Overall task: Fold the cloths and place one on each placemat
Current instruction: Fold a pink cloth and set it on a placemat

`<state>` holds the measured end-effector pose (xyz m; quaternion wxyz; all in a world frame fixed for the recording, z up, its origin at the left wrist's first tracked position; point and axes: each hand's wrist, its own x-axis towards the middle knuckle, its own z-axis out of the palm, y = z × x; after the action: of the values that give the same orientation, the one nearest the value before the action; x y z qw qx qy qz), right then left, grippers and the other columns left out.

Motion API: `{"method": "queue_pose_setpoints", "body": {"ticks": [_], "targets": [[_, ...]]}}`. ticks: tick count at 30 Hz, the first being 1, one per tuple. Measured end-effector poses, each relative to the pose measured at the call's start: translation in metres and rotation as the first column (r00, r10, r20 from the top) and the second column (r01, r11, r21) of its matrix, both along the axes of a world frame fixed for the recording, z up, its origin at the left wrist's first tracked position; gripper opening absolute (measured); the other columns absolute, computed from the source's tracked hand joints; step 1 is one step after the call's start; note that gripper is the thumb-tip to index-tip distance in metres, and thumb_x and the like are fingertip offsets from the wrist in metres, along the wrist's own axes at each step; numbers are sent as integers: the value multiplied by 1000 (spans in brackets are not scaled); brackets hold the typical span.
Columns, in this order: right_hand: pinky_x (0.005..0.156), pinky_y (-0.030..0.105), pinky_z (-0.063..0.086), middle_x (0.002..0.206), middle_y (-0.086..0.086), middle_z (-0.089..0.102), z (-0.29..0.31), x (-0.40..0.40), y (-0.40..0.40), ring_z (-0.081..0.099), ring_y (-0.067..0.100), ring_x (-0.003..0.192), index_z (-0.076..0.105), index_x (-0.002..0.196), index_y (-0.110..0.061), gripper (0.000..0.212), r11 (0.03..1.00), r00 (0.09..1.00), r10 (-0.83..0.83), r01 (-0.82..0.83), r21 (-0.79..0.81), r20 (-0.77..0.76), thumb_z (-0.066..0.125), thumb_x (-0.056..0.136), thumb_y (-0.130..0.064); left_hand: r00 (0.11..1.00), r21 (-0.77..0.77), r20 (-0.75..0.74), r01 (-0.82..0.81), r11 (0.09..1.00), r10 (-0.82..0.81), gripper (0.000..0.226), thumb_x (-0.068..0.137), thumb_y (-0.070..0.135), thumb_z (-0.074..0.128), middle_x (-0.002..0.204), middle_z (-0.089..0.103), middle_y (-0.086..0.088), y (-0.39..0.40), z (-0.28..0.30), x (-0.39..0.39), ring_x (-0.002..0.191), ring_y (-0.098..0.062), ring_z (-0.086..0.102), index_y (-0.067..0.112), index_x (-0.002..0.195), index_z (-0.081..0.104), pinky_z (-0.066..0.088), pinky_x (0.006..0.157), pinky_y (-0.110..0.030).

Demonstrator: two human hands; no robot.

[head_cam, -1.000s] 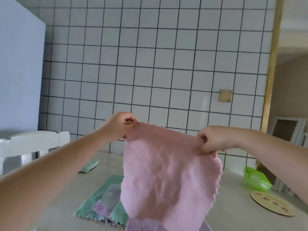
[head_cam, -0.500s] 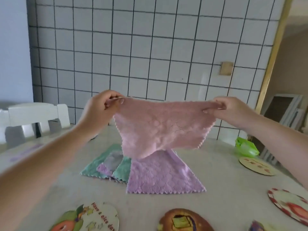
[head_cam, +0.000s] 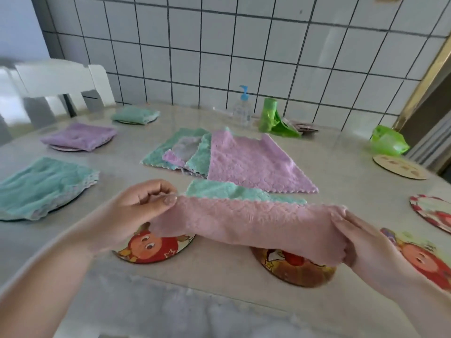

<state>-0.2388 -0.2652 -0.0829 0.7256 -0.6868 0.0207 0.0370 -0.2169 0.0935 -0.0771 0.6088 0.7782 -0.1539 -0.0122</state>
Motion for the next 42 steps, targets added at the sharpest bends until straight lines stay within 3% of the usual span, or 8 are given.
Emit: {"method": "queue_pose_setpoints", "body": {"ticks": [5, 8, 13, 17, 21, 28, 35, 42], "targets": [[65, 29, 58, 100, 3, 73, -2, -16, -1, 70, 14, 89, 72, 96, -16, 36, 1000, 984, 23, -23, 6, -179, 65, 67, -36, 978, -20, -184, 101, 995, -103, 61, 47, 67, 78, 67, 51, -4, 7, -9, -10, 58, -16, 40, 16, 78, 62, 25, 44, -20], [67, 29, 58, 97, 5, 74, -1, -19, -3, 71, 16, 86, 72, 95, -16, 29, 997, 971, 26, -43, -65, -240, 56, 74, -28, 968, -12, -212, 138, 990, -137, 58, 50, 64, 76, 63, 56, -2, 5, -8, -10, 51, -8, 45, 15, 76, 62, 32, 40, -15], [54, 27, 49, 71, 13, 67, -4, -6, -3, 60, 17, 64, 68, 90, -10, 18, 926, 982, -40, -33, -376, -184, 55, 89, -22, 999, 316, -41, 23, 948, -11, 21, 77, 53, 56, 73, 59, -8, 0, -23, 19, 68, -14, 46, 37, 90, 62, 33, 59, -27], [57, 33, 32, 61, 6, 45, -13, 23, -8, 42, 17, 58, 54, 78, 1, 30, 761, 996, -67, 91, -642, 62, 59, 87, -27, 998, 434, 57, -48, 899, 26, 9, 84, 44, 59, 81, 65, -22, -5, -33, 45, 63, -24, 54, 42, 93, 59, 40, 63, -35], [54, 30, 26, 58, 4, 41, -25, 51, -10, 36, 15, 54, 49, 76, 2, 35, 644, 985, -39, 155, -749, 171, 60, 87, -29, 986, 470, 158, -126, 873, 57, 16, 89, 20, 60, 77, 67, 3, -12, -34, 68, 55, 3, 54, 36, 88, 59, 39, 56, -18], [54, 31, 23, 54, 0, 39, -31, 74, -10, 33, 14, 52, 44, 61, -13, 34, 643, 982, -52, 172, -746, 182, 64, 85, -27, 983, 524, 138, -174, 834, 119, 5, 85, 27, 65, 90, 65, 10, -15, -37, 90, 88, -3, 60, 29, 87, 61, 48, 76, -24], [53, 26, 37, 73, -4, 67, -36, 79, -11, 57, 13, 56, 63, 80, -22, 6, 560, 982, -59, 183, -808, 182, 68, 81, -25, 968, 686, 239, -222, 694, 73, 8, 82, 37, 65, 85, 53, 16, -11, -37, 93, 76, 3, 49, 29, 85, 64, 32, 60, -11], [53, 29, 36, 69, 2, 68, -37, 80, -9, 53, 16, 56, 65, 77, -29, 14, 616, 979, -90, 199, -762, 183, 71, 78, -16, 980, 653, 189, -168, 738, 56, 7, 81, 29, 69, 83, 58, 21, -13, -33, 92, 76, 8, 53, 33, 84, 64, 36, 60, -6]]}}
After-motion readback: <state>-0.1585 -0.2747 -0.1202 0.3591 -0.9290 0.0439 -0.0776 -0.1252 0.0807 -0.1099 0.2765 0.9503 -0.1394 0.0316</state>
